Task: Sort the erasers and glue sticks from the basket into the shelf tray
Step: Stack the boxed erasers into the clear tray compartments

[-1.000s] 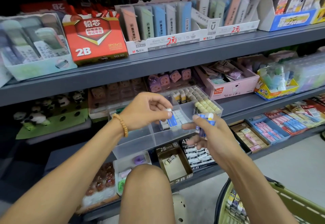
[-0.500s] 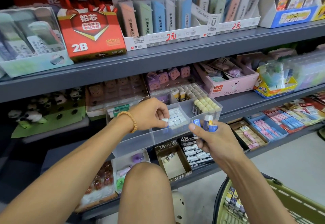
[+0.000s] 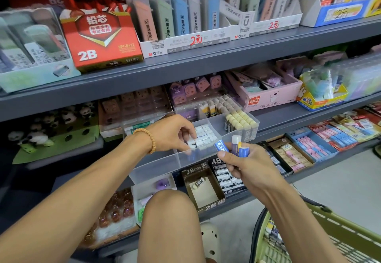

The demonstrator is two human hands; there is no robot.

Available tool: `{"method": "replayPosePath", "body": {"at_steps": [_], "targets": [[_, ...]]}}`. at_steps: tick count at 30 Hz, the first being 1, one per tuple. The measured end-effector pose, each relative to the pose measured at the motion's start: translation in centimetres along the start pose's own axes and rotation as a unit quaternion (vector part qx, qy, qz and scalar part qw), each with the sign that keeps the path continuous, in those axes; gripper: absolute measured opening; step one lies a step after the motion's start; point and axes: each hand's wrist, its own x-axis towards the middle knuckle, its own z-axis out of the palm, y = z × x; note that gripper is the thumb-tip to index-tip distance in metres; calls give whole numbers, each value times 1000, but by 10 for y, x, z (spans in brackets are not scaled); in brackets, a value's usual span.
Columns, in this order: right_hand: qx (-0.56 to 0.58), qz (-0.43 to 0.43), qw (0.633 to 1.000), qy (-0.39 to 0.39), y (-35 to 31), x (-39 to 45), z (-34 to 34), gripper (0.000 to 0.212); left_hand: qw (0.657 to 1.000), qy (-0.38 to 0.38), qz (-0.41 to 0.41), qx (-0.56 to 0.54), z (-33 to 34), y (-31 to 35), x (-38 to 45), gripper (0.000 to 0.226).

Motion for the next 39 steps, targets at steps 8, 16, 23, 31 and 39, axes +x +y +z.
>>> {"method": "replayPosePath", "body": {"at_steps": [8, 16, 23, 31, 39], "targets": [[-60, -33, 998, -2, -8, 1, 11, 14, 979, 52, 27, -194, -6, 24, -14, 13], [-78, -76, 993, 37, -20, 6, 15, 13, 971, 48, 13, -234, -18, 27, -19, 12], [-89, -45, 992, 73, -12, 2, 2, 28, 998, 28, -29, -45, -36, 2, -22, 9], [-78, -46, 993, 71, -11, 4, 2, 25, 996, -35, -18, 83, -25, 9, -13, 13], [-74, -47, 994, 70, -10, 4, -2, 24, 999, -29, -16, 1, -16, 7, -12, 13]]}}
